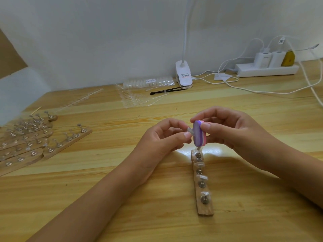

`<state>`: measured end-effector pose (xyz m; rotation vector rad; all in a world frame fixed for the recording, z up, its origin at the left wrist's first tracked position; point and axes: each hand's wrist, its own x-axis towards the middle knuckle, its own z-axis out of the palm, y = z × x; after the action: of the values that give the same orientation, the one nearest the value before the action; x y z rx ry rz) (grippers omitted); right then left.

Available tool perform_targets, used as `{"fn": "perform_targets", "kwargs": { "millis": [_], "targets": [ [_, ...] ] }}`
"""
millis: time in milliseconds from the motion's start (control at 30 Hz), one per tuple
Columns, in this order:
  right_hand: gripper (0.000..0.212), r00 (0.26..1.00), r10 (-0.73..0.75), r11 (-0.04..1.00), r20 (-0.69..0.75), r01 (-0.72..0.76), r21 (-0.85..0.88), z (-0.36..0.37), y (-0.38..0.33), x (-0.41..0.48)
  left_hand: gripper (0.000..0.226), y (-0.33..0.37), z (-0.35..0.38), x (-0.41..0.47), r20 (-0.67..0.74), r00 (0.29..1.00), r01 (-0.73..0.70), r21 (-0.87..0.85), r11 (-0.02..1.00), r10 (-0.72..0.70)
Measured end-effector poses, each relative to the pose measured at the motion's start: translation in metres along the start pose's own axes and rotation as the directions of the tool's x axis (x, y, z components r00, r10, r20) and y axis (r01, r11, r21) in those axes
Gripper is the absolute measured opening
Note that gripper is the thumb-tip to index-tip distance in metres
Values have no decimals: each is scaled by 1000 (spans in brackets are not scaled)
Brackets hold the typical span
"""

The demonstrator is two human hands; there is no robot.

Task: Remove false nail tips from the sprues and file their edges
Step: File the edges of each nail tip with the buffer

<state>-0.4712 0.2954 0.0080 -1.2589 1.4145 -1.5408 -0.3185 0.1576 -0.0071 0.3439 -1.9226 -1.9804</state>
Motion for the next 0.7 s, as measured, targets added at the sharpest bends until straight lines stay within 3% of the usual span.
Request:
{"fn": "perform_targets", "kwargs": {
  "millis": [267, 533, 633, 700],
  "targets": [
    [22, 1000, 16, 1000, 13, -15, -27, 0, 0, 0, 6, -3, 1, 0, -50, 999, -8, 17, 1000, 9],
    [22, 997, -26, 1000, -79, 25, -19, -1, 0, 1, 29, -5, 3, 2, -39, 999, -12, -50, 999, 10],
    [20, 1000, -28, 990, -10, 26, -135, -2, -4, 1, 26, -5, 4, 1, -24, 999, -24, -67, 997, 22],
    [21, 999, -29, 994, -20, 26, -106, -2, -4, 1, 20, -5, 5, 0, -3, 1000, -26, -45, 999, 26]
  ]
}}
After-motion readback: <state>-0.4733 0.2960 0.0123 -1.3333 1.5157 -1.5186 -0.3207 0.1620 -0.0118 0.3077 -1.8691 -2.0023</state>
